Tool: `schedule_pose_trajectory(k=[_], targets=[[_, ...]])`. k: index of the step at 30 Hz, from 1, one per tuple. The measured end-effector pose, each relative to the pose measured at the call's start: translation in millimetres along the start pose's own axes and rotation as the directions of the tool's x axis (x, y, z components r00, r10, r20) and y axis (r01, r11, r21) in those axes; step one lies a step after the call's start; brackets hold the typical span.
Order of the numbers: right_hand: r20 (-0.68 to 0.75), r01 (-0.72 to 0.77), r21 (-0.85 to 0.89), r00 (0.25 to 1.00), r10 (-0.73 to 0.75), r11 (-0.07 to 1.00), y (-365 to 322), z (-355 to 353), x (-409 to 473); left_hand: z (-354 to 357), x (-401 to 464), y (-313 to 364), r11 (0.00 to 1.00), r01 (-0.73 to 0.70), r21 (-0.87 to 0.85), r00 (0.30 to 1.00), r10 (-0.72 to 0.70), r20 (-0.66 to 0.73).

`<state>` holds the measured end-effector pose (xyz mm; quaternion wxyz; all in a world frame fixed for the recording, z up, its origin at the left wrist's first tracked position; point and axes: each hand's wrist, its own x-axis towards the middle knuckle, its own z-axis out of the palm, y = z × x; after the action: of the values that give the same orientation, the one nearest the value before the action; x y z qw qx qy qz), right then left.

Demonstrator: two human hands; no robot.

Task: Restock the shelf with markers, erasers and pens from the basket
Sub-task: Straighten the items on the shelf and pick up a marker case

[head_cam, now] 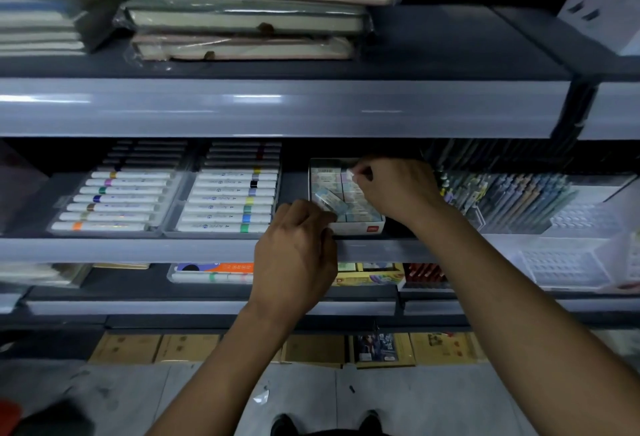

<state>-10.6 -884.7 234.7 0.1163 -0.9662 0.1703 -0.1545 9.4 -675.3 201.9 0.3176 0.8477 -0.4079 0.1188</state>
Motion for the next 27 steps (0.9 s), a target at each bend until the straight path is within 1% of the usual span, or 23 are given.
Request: schedule_pose_trajectory(k=[3,5,9,11,14,16,18,21,25,27], targets=[[0.035,0.035,-0.029,0.999,-0.034,0.999,-2.4,-1.5,1.3,-0.9,-0.1,0.7,1.000,0.005,-0.002,1.000,-0.005,0.002],[0.043,0.033,-0.034,0.999,-0.032,0.999,-4.1,-2.1,2.4,-1.4,-0.8,1.3,1.000,0.007,-0.006,1.000,-0.007,0.005],[-0.005,-0.043,-0.062,0.999,0.042,0.997,-7.2,-1.6,4.2,-2.0,-1.5,2.5,1.000,0.017,-0.005,1.000,-0.017,0.010],[0.000,-0.062,-0.071,0.998,0.062,0.996,-8.7,-1.8,5.0,-2.0,-1.5,2.9,1.000,0.024,-0.007,1.000,-0.024,0.010],[0.066,-0.075,-0.042,0.995,0.078,0.996,-8.0,-3.1,7.0,-2.0,-1.2,2.8,1.000,0.026,-0.007,1.000,-0.026,0.011],[0.135,-0.074,0.011,0.988,0.072,0.997,-6.5,-4.7,8.0,-2.0,-1.2,3.2,1.000,0.028,-0.006,1.000,-0.028,0.011],[0.164,-0.068,0.060,0.985,0.057,0.996,-5.2,-5.7,7.5,-2.1,-1.0,3.5,1.000,0.028,-0.006,1.000,-0.028,0.009],[0.130,-0.040,0.053,0.991,0.033,0.998,-6.1,-4.3,6.1,-2.2,-0.5,3.3,1.000,0.030,-0.009,1.000,-0.029,0.010],[0.063,0.042,-0.067,0.997,-0.038,0.997,-10.9,2.4,6.8,-3.0,-0.5,3.5,0.999,0.029,-0.014,1.000,-0.029,0.007],[0.034,0.029,-0.102,0.999,-0.026,0.994,-9.8,5.6,8.7,-3.3,-0.5,3.8,1.000,0.026,-0.012,1.000,-0.026,0.006]])
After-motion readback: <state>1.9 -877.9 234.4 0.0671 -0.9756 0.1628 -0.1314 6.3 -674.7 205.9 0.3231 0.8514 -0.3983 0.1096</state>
